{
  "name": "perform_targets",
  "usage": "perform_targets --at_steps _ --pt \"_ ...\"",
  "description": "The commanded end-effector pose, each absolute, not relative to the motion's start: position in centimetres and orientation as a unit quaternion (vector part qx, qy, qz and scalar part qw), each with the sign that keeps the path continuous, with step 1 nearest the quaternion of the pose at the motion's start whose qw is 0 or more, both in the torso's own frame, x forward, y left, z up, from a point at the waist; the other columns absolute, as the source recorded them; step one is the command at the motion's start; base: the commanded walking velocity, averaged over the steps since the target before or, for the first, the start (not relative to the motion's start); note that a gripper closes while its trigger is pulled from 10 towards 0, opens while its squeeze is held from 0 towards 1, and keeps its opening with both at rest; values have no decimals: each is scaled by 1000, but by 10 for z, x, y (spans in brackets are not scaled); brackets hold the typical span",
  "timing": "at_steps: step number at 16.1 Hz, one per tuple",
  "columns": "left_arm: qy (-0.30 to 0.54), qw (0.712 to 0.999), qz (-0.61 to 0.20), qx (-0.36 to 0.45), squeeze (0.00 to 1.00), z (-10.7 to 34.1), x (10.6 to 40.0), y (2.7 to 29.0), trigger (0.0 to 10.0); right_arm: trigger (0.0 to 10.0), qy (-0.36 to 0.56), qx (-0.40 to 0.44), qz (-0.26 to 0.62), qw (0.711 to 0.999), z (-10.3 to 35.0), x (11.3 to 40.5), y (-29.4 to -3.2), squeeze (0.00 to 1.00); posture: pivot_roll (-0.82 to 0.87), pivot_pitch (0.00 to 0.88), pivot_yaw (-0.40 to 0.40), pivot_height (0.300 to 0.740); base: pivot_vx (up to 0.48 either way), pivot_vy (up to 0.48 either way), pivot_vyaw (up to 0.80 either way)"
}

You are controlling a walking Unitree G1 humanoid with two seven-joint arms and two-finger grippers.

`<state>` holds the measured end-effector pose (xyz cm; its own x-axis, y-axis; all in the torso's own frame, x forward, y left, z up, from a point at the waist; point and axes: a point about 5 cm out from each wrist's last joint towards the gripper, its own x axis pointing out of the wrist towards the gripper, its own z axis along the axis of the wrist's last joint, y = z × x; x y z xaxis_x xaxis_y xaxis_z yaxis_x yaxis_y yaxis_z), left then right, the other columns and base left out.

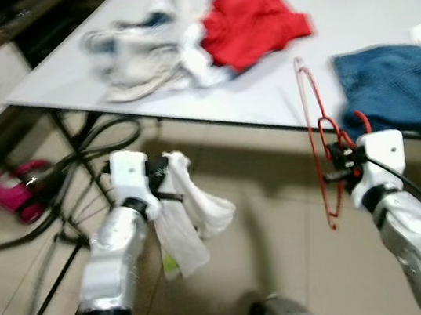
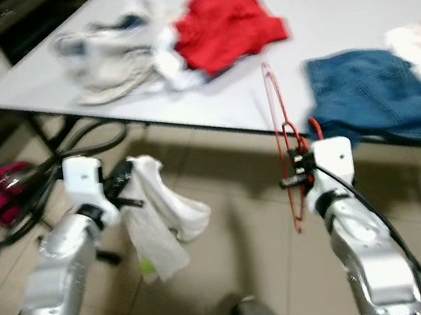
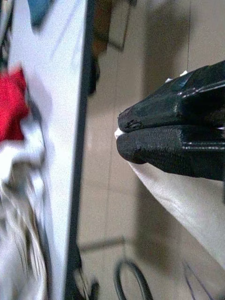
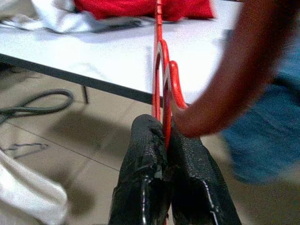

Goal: Hang hanger

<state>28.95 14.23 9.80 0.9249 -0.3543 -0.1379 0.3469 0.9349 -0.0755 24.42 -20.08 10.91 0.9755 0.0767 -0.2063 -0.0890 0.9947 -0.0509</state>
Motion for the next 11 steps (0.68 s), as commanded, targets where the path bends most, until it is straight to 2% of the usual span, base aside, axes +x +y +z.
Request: perform_targets --at_steps 1,6,9,11 --pt "54 983 -176 -13 0 107 292 147 10000 10000 92 -26 67 993 116 244 -192 0 -120 0 28 740 0 0 -800" --pt "47 983 -176 -24 0 107 290 148 10000 10000 95 -30 78 992 119 239 -187 0 -131 0 26 740 0 0 -800" --pt "51 979 -196 -24 0 107 289 142 10000 10000 104 -24 54 993 116 235 -195 0 -134 0 34 740 0 0 -800" --pt "52 978 -200 -18 0 106 289 143 10000 10000 110 -20 41 993 113 229 -197 0 -143 0 50 740 0 480 -800"
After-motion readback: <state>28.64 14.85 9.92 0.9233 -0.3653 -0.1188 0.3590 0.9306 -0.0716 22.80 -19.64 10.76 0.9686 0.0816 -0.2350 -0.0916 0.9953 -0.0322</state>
